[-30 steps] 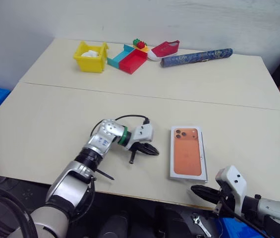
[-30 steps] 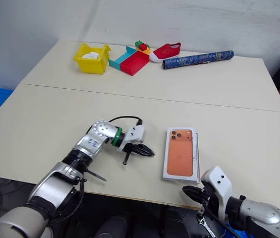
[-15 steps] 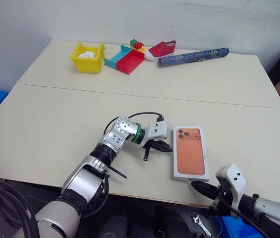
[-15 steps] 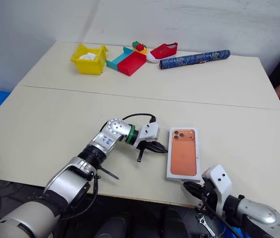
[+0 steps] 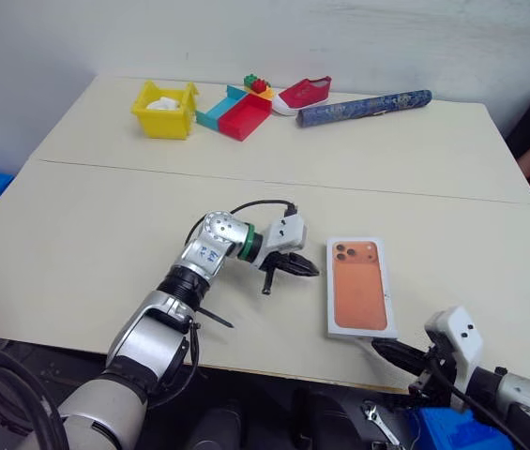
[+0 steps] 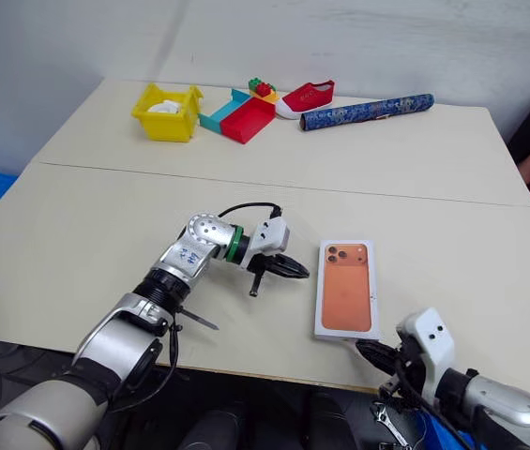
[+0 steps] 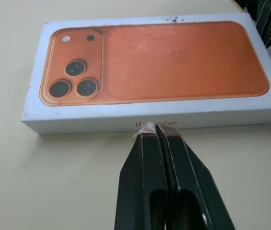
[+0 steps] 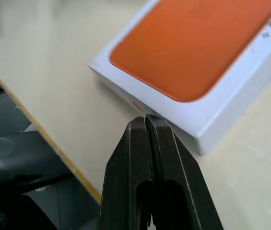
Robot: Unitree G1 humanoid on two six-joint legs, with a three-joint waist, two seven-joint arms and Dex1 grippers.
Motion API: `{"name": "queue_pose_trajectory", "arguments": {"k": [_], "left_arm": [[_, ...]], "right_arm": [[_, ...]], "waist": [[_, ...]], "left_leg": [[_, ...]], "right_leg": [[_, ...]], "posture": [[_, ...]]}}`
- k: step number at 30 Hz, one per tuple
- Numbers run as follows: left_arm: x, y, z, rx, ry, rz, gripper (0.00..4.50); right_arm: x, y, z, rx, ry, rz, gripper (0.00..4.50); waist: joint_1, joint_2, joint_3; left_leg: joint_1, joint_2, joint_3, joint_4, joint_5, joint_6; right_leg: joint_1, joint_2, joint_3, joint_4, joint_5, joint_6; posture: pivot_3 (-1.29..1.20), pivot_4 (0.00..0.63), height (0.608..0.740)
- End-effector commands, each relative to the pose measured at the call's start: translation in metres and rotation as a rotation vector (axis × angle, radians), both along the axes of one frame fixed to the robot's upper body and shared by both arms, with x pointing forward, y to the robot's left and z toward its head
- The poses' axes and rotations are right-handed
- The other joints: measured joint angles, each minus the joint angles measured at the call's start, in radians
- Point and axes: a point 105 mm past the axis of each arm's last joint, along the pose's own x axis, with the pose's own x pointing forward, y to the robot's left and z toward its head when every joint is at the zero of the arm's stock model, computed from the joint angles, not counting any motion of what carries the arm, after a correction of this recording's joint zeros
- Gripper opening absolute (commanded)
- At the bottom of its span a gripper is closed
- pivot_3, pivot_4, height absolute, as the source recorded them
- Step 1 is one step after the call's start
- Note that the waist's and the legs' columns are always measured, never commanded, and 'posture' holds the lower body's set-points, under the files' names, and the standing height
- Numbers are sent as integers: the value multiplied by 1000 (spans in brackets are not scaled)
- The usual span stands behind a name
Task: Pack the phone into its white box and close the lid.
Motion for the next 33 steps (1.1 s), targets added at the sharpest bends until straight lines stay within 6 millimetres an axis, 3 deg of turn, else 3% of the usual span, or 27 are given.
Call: {"name": "queue_pose_trajectory", "arguments": {"k": [1,5,13,21,24,26,30,33], "left_arm": [[-4,-13,29,-97,3,-34,0],[-5,-35,20,-71,4,-34,0],[1,-57,-17,62,-31,22,0],[5,-55,-25,79,-37,51,0],[9,-46,-25,77,-20,76,0],[12,-34,-20,51,19,85,0],[11,6,-1,-27,110,87,852],[2,39,13,-60,172,102,1850]], "right_arm": [[1,9,29,91,-79,34,21],[18,7,40,129,-126,-29,21],[36,-12,-10,-103,-22,-163,21],[38,-17,-26,-127,7,-219,21],[38,-10,-20,-106,-44,-171,21],[37,-3,-6,-90,-124,-116,21],[34,-4,25,-106,-251,-26,0],[31,-14,42,-120,-281,46,613]], "waist": [[-2,0,0],[-5,0,0],[-6,0,0],[-8,-4,-3],[-11,-4,-3],[-14,-4,-3],[-35,0,0],[-39,2,1]], "left_leg": [[0,0,0,0,0,0],[0,-1,0,1,0,1],[0,-1,1,1,0,0],[6,-1,1,1,0,1],[14,-1,1,0,-4,8],[15,-1,1,0,-4,8],[15,1,1,-1,-4,6],[15,1,1,-1,-4,6]], "right_leg": [[0,0,0,0,0,0],[1,-1,1,-1,1,1],[0,-1,1,-1,1,1],[6,-1,1,-1,1,1],[15,-1,1,-3,1,1],[16,-1,1,-3,1,1],[14,1,1,-2,0,1],[14,1,2,-1,0,1]], "posture": [[0,150,740],[0,150,740],[0,150,740],[0,150,740],[0,150,740],[0,150,740],[0,150,740],[0,150,740]]}}
